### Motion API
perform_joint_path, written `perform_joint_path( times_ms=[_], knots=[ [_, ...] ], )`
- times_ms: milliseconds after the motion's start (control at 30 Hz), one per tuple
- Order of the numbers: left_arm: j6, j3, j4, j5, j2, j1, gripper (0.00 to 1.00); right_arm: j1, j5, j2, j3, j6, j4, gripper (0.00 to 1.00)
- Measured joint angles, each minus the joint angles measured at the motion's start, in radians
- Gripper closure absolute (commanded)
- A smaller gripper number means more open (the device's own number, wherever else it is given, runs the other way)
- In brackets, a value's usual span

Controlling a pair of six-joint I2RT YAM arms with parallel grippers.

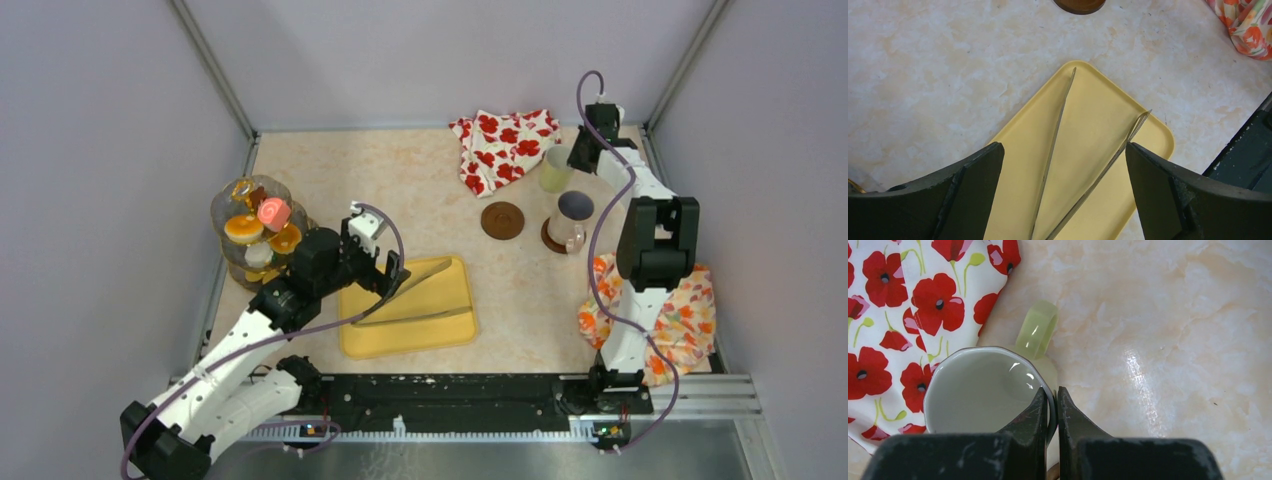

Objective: Serve the afternoon tea

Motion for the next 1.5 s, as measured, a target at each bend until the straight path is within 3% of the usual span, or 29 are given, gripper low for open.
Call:
perform_joint_path(
  times_ms=[567,1033,1333,1500],
  knots=[
    [0.025,-0.020,0.024,0.006,-0.030,0.000,0.01,0.017,-0.189,-0.090,0.051,-0.212,-0.076,1.00],
    [0.026,-0.037,0.040,0.013,-0.044,0.000,0.01,0.080,-0.555,-0.158,-0.020,-0.510,-0.098,1.00],
    [0.026,-0.040,0.041,0.014,-0.044,0.000,0.01,0.128,-0.615,-0.159,-0.060,-0.720,-0.184,1.00],
    [0.026,-0.041,0.042,0.019,-0.044,0.000,0.01,0.144,-0.621,-0.159,-0.055,-0.757,-0.225,1.00]
  ],
)
